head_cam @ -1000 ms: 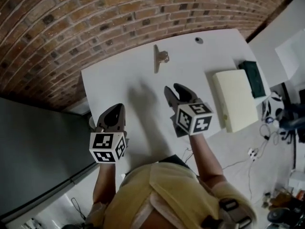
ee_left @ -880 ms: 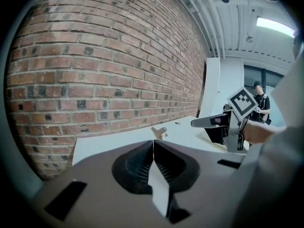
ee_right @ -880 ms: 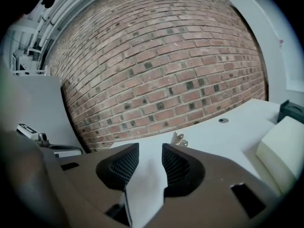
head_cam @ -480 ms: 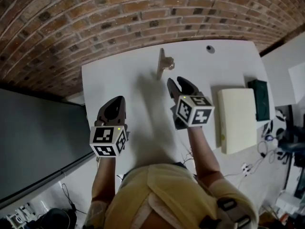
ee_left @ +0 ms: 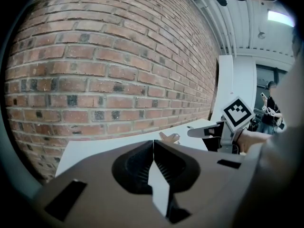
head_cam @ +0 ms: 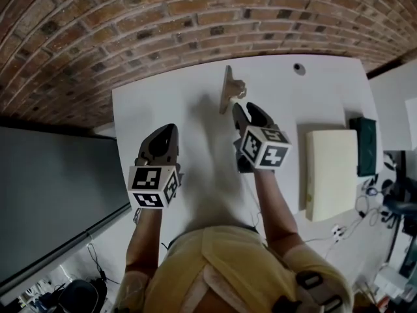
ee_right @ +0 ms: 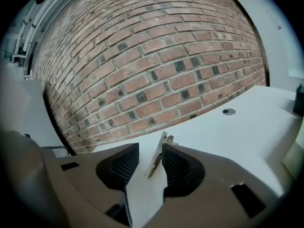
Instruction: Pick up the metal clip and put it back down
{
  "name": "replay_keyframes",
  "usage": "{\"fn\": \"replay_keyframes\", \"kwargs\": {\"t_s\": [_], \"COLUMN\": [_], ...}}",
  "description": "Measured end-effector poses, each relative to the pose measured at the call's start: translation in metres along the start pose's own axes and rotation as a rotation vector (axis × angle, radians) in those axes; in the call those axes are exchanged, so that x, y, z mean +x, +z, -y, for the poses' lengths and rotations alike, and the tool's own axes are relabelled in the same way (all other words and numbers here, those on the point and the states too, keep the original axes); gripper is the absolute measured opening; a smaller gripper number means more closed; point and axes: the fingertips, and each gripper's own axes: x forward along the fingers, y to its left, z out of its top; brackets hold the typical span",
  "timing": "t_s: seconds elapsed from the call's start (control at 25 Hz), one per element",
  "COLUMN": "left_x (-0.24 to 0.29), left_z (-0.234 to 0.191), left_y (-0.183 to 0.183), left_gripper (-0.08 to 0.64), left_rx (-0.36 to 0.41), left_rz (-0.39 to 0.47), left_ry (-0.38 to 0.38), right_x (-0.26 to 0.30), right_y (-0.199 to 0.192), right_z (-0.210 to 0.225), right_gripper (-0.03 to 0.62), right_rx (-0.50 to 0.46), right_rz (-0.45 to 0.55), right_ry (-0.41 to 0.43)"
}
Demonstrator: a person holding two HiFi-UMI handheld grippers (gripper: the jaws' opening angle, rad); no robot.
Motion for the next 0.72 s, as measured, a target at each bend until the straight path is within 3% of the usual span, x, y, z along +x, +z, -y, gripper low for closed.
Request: {"fn": "replay_keyframes", "kwargs": {"t_s": [0.4,0.72], "left_x": [0.046,0.075], "left_z": [-0.014,-0.020], "left_y": [-0.003,-0.008], "left_gripper": [0.005,0.005], "left_rx": [-0.012,-0.027], "left_rz": [-0.010,-0.019], "left_ry": [-0.021,-0.031], "right_x": [0.037,0.060], "right_y": [-0.008,-0.014], "right_z": [0.023,0.031], "right_gripper": [0.129,0.130], "right_rx": [0.057,0.093], "right_rz": [-0.009,-0.024], "right_ry": [-0.075,-0.083]}}
